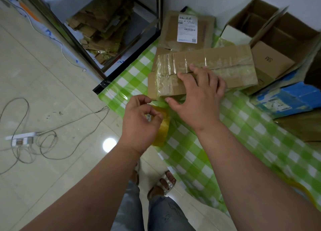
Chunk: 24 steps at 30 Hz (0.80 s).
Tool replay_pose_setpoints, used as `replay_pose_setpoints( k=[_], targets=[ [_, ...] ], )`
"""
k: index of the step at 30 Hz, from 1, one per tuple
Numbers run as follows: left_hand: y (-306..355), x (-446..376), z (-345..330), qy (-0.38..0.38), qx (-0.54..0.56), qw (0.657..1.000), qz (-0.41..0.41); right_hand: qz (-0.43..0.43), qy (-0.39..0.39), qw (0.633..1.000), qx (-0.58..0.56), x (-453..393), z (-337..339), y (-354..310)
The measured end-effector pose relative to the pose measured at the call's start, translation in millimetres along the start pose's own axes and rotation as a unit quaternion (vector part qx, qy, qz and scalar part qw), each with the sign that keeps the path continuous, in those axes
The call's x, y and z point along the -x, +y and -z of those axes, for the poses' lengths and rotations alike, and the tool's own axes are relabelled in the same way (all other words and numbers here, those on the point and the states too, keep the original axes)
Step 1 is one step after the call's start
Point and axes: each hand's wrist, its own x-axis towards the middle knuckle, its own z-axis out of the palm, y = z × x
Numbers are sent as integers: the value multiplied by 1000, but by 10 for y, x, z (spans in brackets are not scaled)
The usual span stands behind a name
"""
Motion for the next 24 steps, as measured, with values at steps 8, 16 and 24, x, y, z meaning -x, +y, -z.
replay_pose_setpoints(
  k=[8, 16, 24],
  targets=[
    [-50, 132, -195, 52, 19, 998, -27, -9, 7, 1000, 6, 5, -58, -2],
    [-65, 118, -234, 45, 3, 998, -35, -14, 4, 1000, -5, 12, -68, -8],
    [-90, 66, -188, 13, 14, 1000, -23, -40, -8, 999, -2, -22, -18, -97]
  ],
)
